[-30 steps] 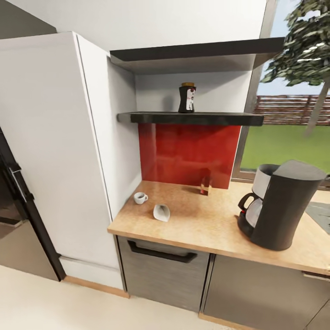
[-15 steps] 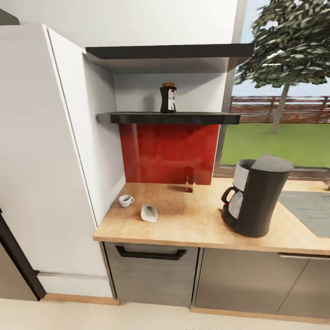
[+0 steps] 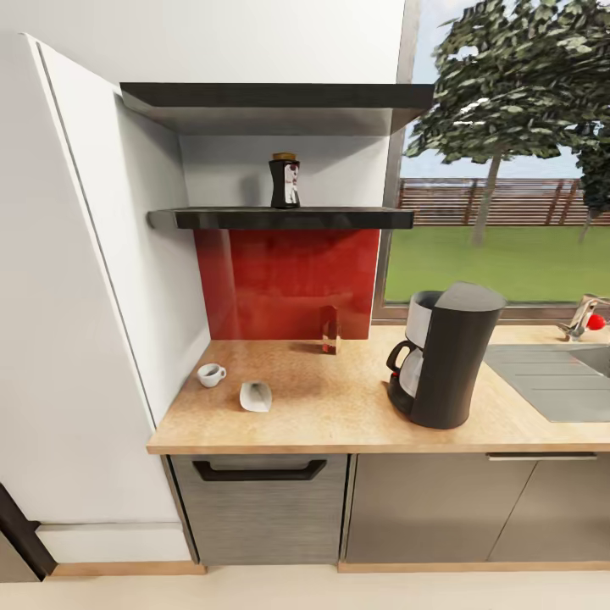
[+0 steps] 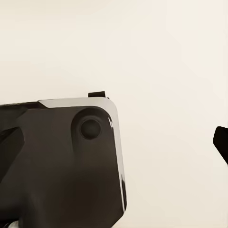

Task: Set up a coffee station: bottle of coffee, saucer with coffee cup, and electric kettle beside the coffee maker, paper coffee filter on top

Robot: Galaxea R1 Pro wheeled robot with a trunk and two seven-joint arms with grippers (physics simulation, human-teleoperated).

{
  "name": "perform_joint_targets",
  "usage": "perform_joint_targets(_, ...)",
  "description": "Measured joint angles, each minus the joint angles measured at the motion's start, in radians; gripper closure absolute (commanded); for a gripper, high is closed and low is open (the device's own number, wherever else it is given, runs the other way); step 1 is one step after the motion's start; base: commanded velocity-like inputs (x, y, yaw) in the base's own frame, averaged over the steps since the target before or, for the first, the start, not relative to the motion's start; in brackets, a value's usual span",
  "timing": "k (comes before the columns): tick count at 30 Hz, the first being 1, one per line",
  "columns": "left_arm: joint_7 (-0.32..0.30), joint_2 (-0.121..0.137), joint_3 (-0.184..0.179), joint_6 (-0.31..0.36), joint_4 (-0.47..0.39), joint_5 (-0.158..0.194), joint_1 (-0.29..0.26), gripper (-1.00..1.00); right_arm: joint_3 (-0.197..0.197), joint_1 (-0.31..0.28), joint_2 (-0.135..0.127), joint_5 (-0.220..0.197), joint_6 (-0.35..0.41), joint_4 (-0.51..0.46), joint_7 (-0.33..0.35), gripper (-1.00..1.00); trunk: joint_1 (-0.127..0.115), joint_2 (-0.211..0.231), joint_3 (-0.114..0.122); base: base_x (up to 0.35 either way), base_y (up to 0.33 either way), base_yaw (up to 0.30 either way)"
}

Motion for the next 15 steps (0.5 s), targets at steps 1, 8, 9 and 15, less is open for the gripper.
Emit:
perform_joint_targets(1,0.0,0.0,0.0,0.0,0.0,0.0,0.0,-1.0,0.0,0.0,0.0,0.0,0.0,0.0,0.0,-1.0,0.0,0.0,0.0,-0.015,-0.011,-0.005)
perform_joint_targets(8,-0.001,0.01,0.001,-0.004,-0.002,0.0,-0.001,-1.0,0.001,0.0,-0.005,0.001,-0.002,0.0,0.0,-1.0,0.0,0.0,0.0,-0.194,-0.133,-0.001)
perform_joint_targets(9,-0.001,0.011,0.001,-0.006,-0.003,0.0,-0.001,-1.0,0.0,0.0,-0.005,0.001,-0.001,0.0,0.0,-1.0,0.0,0.0,0.0,-0.106,-0.07,0.0)
perform_joint_targets(15,-0.002,0.012,0.002,-0.012,-0.02,-0.003,-0.009,-1.0,-0.004,0.0,-0.004,-0.004,0.0,-0.011,-0.003,-1.0,0.0,0.0,0.0,-0.03,-0.02,0.0)
